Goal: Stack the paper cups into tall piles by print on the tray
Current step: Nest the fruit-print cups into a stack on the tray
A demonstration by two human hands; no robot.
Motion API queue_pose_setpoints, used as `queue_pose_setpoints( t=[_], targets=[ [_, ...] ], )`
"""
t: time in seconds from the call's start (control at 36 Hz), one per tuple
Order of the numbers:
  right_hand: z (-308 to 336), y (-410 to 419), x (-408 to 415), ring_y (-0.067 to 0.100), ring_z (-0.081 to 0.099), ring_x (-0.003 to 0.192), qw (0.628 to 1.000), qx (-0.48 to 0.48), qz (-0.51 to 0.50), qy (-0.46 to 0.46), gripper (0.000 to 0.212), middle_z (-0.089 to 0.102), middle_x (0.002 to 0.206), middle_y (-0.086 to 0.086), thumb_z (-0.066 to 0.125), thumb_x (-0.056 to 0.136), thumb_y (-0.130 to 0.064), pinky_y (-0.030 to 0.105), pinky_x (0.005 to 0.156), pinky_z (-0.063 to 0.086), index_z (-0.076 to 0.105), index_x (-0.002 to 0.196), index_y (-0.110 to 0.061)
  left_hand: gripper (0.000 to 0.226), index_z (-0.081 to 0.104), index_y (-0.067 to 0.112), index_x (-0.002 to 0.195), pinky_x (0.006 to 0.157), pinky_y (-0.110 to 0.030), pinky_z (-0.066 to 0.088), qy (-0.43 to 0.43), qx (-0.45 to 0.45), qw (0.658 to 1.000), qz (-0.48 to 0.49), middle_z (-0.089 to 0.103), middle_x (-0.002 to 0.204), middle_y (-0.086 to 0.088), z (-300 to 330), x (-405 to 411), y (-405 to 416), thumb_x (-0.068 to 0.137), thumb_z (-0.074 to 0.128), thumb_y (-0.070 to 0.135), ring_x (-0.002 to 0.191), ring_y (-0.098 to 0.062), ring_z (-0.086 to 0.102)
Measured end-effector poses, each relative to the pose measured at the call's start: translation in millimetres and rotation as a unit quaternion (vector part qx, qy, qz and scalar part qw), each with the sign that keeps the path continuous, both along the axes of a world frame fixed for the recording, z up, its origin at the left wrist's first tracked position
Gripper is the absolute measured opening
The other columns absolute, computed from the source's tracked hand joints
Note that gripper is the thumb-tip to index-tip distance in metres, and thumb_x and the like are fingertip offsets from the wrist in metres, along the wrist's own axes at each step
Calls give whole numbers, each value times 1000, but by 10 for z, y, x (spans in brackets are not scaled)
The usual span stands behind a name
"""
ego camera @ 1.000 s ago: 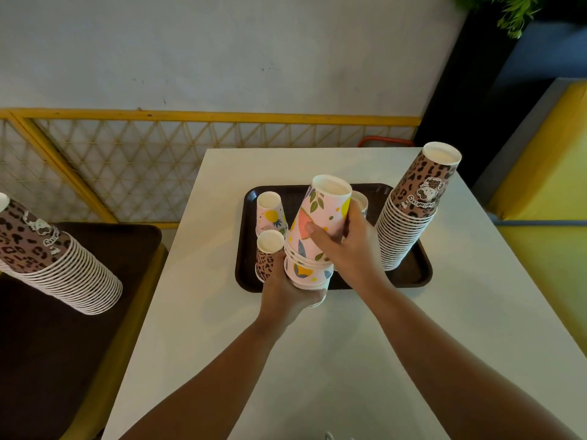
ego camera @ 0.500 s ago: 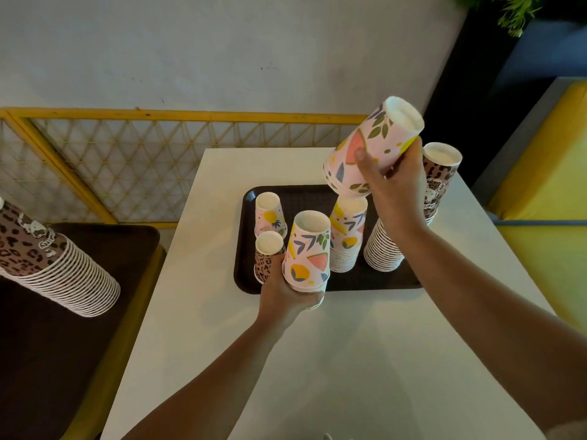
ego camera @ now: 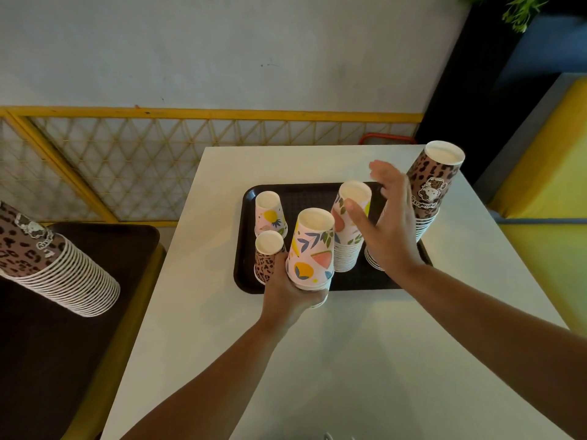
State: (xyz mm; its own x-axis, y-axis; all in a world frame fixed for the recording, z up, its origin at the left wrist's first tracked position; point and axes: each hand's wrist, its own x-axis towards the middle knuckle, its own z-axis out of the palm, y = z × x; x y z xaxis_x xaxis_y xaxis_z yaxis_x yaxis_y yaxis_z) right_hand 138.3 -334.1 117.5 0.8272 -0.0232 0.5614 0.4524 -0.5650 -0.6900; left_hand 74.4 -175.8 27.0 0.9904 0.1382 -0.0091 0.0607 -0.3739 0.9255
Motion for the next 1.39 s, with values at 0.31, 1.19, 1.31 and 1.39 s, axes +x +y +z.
queue_pose_setpoints(
  t=[0.31, 1.19, 1.31, 1.39],
  targets=[
    [-218, 160, -365, 1, 50, 113, 965, -18, 136, 222, 86, 50, 125, -17, 76, 70, -40, 21, 91, 45, 29, 139, -25, 83, 43, 18, 126, 82, -16, 50, 3, -9, 1000, -10, 60, 113, 7, 30, -6, -83, 56, 88, 16, 99, -7, 57],
    [578, 80, -123, 0, 64, 93, 987, 151, 24, 43, 48, 63, 97, -19, 69, 68, -42, 20, 76, 54, 52, 108, -20, 79, 43, 15, 127, 68, 5, 40, -18, 0, 1000, 14, 53, 110, 13, 133, -70, -79, 61, 86, 20, 96, -1, 54],
    [676, 53, 15, 3, 63, 91, 991, 125, -33, -21, 53, 62, 96, -14, 67, 68, -45, 21, 76, 54, 51, 108, -14, 76, 41, 16, 126, 67, 6, 39, -22, -2, 1000, 13, 49, 108, 17, 144, -73, -78, 63, 84, 20, 91, 7, 51],
    [592, 31, 123, 14, 63, 93, 994, 88, -60, -30, 60, 65, 101, 0, 67, 67, -45, 33, 78, 56, 52, 111, -7, 74, 41, 18, 123, 67, 5, 40, -26, -2, 1000, 17, 46, 102, 25, 144, -78, -80, 64, 84, 19, 91, 12, 50]
  ],
)
